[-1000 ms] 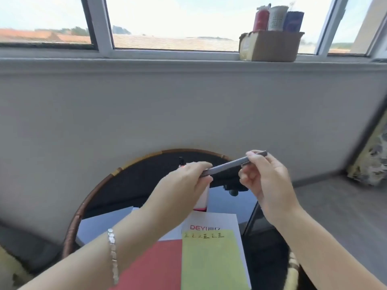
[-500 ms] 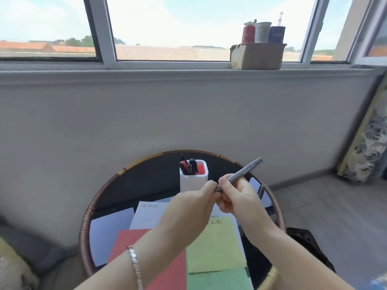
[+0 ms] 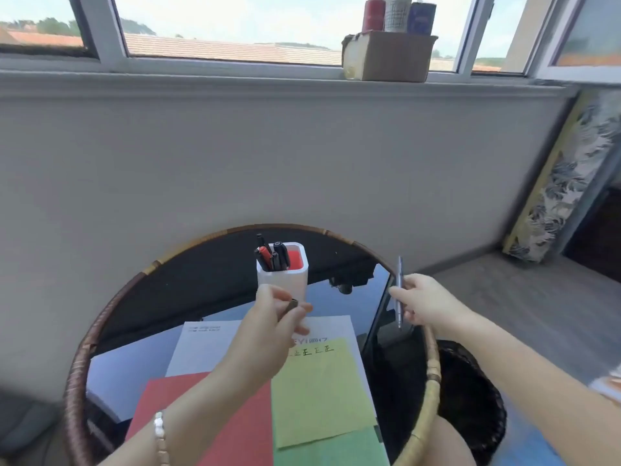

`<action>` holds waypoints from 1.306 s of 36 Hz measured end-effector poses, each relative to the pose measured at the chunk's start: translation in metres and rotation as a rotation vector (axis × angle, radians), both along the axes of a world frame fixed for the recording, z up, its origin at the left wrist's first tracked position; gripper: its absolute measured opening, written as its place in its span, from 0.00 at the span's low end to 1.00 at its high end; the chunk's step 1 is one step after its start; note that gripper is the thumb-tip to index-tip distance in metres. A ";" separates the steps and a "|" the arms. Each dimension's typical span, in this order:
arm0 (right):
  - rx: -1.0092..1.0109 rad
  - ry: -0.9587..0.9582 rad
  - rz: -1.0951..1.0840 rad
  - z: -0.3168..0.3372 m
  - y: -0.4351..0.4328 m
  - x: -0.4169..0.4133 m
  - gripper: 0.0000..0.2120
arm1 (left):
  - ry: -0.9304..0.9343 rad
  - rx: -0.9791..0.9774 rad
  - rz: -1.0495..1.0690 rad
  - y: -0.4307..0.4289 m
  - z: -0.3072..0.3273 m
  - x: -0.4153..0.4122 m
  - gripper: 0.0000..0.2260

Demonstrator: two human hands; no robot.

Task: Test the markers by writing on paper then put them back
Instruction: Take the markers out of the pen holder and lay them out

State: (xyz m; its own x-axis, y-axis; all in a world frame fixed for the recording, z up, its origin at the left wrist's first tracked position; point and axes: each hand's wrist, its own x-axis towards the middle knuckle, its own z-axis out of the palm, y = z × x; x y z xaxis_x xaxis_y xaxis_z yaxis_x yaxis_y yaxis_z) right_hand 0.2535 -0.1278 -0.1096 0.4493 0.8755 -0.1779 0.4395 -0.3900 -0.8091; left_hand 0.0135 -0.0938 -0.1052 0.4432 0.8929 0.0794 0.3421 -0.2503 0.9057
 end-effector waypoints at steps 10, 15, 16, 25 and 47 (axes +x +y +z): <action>-0.217 -0.445 0.008 -0.057 0.002 0.040 0.10 | 0.266 0.043 -0.131 0.013 -0.037 0.113 0.04; -0.149 -0.476 -0.029 -0.069 0.005 0.048 0.07 | 0.419 0.049 -0.153 0.022 -0.059 0.165 0.08; -0.132 -0.482 -0.030 -0.071 0.005 0.049 0.07 | 0.423 0.050 -0.152 0.024 -0.063 0.171 0.07; -0.042 -0.478 -0.027 -0.076 0.000 0.052 0.11 | 0.426 0.198 -0.254 0.031 -0.072 0.180 0.11; 0.292 -0.425 0.418 0.023 0.117 -0.100 0.17 | 0.303 0.291 0.149 0.055 -0.016 -0.054 0.06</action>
State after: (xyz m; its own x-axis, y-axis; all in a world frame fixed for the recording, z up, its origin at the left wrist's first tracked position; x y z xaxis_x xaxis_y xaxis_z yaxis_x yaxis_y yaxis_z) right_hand 0.1539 -0.0108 -0.0869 0.0406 0.9767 0.2106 0.8108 0.0910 -0.5783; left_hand -0.0404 -0.0391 -0.1215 0.3532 0.9086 0.2230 0.6330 -0.4076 0.6582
